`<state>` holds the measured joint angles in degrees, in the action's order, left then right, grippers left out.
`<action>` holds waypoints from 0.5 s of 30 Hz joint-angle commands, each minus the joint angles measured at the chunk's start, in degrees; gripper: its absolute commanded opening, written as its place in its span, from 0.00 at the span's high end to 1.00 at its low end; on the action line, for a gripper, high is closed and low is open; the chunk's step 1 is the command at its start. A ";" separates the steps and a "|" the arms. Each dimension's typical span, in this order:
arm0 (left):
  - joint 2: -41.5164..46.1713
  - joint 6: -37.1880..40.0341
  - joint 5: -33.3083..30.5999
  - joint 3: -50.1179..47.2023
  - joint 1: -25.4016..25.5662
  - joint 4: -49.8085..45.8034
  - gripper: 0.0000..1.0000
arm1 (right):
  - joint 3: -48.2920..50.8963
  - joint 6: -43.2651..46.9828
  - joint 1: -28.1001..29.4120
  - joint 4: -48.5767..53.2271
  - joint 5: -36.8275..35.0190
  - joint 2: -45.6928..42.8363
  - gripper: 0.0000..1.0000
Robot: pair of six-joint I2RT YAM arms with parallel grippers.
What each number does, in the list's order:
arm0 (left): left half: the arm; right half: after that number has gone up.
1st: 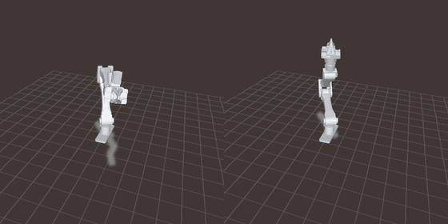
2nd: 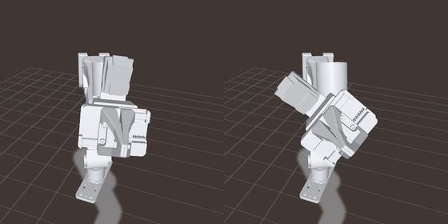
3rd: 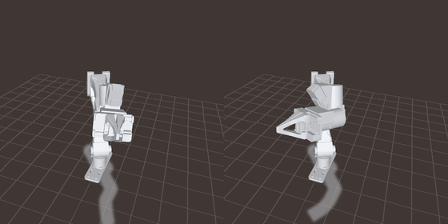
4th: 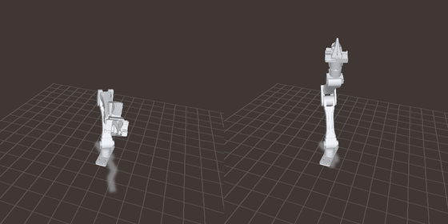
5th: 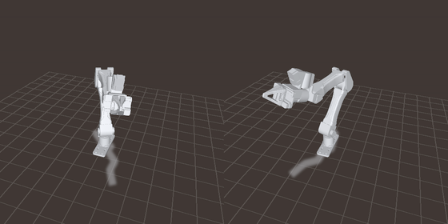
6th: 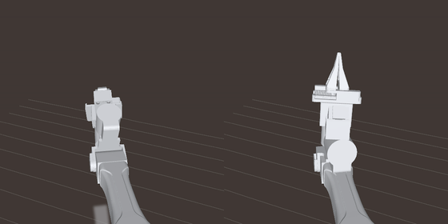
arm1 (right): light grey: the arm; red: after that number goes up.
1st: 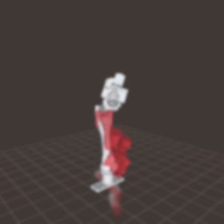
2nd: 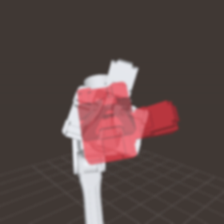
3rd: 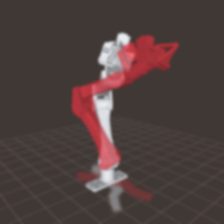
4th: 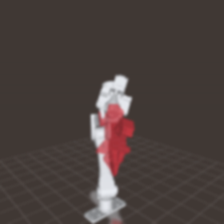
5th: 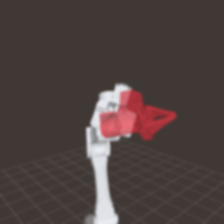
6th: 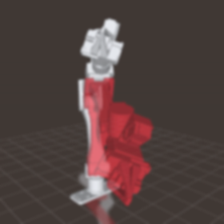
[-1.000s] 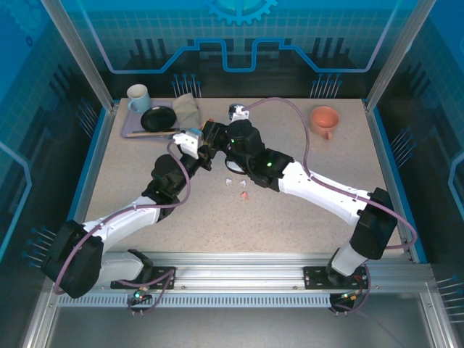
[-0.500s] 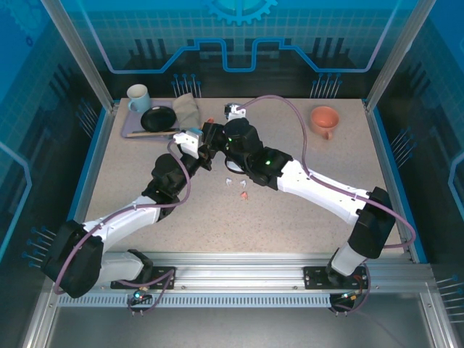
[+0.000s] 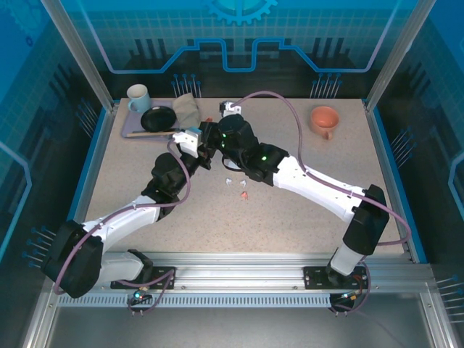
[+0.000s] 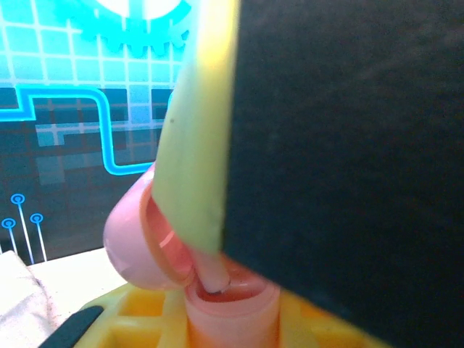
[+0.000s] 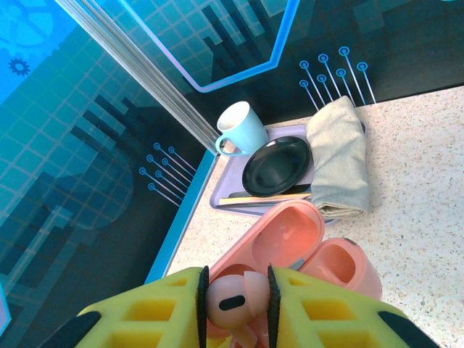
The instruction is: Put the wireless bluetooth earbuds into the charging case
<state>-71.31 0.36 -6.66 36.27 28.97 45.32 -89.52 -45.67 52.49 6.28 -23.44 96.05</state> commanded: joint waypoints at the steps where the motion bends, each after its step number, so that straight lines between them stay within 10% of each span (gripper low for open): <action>1: 0.38 2.01 4.19 3.63 1.24 4.41 1.00 | -0.96 0.26 2.44 3.23 2.91 2.34 0.73; 15: 0.73 2.54 4.24 3.54 1.26 4.25 1.00 | 4.22 -1.57 0.89 3.07 1.21 -0.78 0.73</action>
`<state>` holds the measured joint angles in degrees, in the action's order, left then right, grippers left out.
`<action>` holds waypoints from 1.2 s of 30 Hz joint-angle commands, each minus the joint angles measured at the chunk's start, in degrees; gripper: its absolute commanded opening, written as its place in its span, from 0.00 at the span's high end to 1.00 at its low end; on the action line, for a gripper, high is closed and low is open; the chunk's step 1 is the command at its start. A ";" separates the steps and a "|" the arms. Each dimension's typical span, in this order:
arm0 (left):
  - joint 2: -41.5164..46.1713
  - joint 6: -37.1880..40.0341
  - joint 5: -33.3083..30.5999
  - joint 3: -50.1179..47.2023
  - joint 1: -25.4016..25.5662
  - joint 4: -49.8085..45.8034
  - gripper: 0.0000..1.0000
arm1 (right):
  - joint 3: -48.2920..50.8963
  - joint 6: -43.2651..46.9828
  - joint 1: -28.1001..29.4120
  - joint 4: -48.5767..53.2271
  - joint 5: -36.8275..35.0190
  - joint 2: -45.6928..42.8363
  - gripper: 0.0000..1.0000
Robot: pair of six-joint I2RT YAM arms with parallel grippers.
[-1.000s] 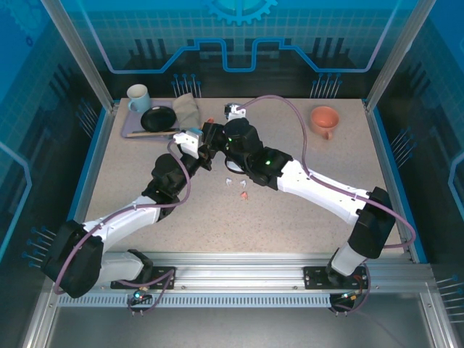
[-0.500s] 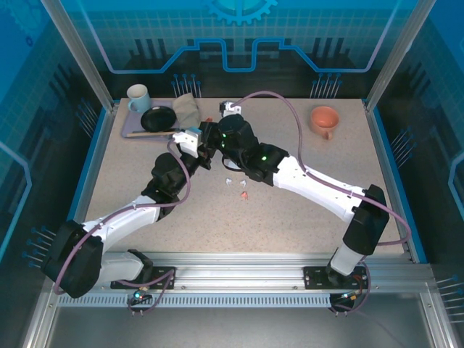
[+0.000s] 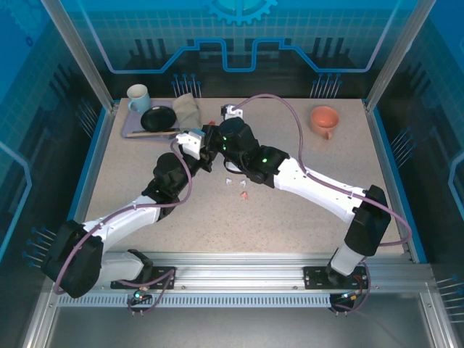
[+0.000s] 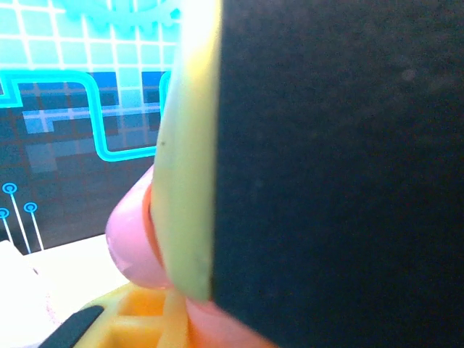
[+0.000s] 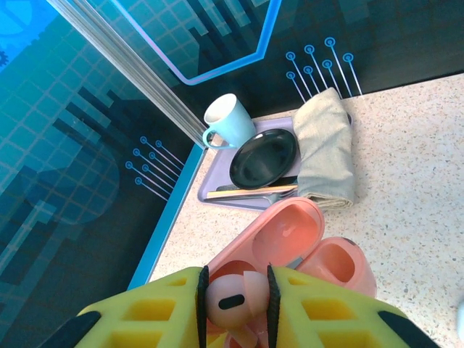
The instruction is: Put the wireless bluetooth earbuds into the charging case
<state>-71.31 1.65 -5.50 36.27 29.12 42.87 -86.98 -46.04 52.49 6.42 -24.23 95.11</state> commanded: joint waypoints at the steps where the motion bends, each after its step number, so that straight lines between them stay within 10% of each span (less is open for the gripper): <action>1: 0.69 1.19 3.02 3.53 1.10 6.65 1.00 | 1.93 -1.31 0.93 2.91 1.96 0.08 0.72; 21: 0.73 1.24 3.36 3.27 1.04 6.72 1.00 | 2.60 -3.25 -0.59 2.46 1.46 -2.65 0.54; 36: 5.05 4.56 1.86 -0.36 0.91 3.68 1.00 | 15.56 -5.71 -8.62 18.19 0.32 -23.43 0.24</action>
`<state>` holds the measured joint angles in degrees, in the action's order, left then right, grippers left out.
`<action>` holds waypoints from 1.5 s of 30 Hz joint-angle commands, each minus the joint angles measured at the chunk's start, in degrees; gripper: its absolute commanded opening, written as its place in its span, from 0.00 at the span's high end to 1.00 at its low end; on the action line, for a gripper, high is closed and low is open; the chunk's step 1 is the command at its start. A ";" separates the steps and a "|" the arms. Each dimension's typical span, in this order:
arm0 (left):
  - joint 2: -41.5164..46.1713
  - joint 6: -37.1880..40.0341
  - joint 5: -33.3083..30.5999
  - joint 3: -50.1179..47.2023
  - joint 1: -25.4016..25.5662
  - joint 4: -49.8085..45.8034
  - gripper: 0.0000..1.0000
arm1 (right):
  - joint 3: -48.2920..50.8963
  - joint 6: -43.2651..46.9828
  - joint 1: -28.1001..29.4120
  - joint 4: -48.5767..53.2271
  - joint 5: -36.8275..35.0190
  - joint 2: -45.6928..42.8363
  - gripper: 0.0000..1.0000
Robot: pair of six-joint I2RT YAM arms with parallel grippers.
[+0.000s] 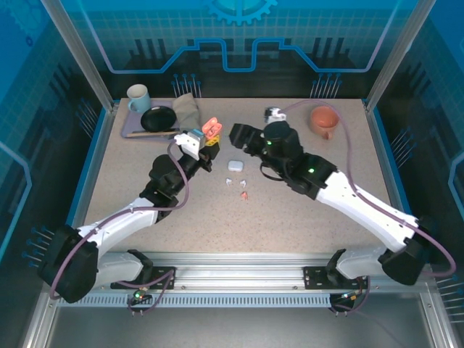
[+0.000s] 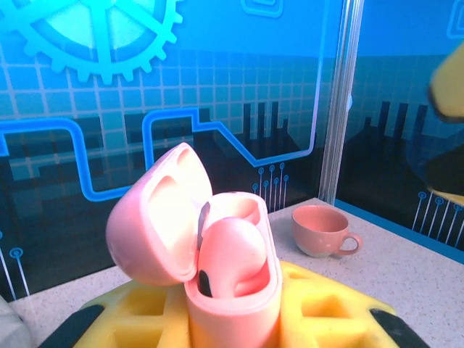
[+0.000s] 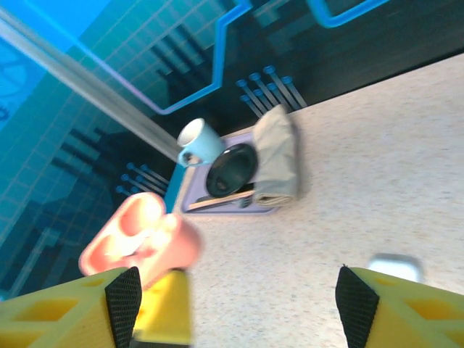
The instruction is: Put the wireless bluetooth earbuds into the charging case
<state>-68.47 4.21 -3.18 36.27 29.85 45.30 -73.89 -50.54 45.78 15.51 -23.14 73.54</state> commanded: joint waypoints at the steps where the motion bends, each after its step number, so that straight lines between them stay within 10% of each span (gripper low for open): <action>1: 2.66 2.20 -0.48 -0.57 0.16 0.86 1.00 | 3.17 -1.57 -3.10 11.96 -0.18 -2.31 0.23; 9: 5.82 2.03 -0.61 -2.84 0.20 -0.69 1.00 | 2.62 0.08 -7.84 24.91 10.50 10.80 0.28; 24: 12.90 3.26 -0.80 -4.10 -1.14 -5.46 1.00 | -17.90 36.73 -2.37 37.15 17.77 41.90 0.36; 45: 12.44 2.91 -0.64 -3.88 -1.39 -5.06 1.00 | -17.69 31.82 -0.71 35.47 13.32 49.30 0.41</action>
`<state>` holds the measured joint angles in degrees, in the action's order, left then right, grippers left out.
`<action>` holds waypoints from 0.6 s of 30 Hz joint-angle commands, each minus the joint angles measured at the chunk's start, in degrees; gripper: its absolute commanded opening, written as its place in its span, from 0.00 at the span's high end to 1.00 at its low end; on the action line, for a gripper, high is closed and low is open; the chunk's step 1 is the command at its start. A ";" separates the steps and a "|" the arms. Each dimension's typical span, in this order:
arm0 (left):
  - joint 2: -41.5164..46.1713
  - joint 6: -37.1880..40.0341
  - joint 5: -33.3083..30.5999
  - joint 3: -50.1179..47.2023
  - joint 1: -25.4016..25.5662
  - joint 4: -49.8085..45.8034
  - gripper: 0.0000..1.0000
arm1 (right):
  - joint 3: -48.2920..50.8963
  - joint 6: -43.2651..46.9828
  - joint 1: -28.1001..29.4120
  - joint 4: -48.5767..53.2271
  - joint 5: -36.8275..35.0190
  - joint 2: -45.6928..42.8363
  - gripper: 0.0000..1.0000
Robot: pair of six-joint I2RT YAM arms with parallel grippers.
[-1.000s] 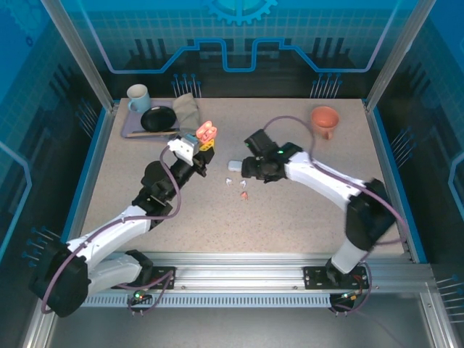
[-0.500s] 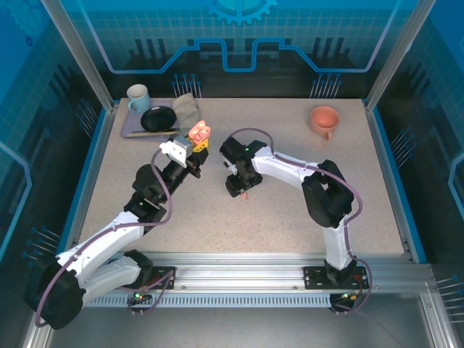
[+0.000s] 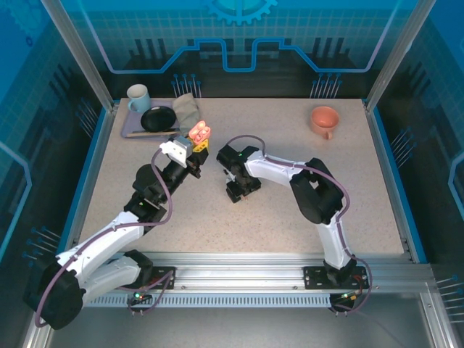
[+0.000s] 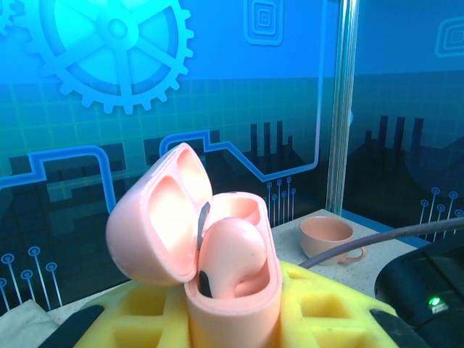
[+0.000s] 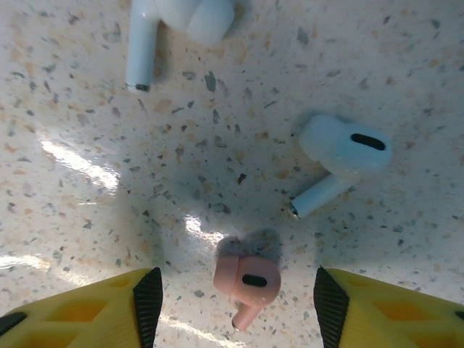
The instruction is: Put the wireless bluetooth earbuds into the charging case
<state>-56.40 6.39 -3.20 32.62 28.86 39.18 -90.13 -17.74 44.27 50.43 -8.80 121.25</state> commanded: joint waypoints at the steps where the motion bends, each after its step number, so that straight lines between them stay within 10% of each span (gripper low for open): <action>1: 0.33 0.81 -0.58 -0.28 -0.44 1.18 1.00 | -1.47 -0.98 0.77 0.46 -1.17 1.70 0.42; 18: -0.73 0.37 -0.41 0.08 -0.45 1.95 1.00 | 0.54 -0.90 -0.92 -0.75 -1.76 2.15 0.50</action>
<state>-57.12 6.37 -3.20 32.62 28.82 39.24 -90.48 -18.00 44.58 50.04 -8.69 122.06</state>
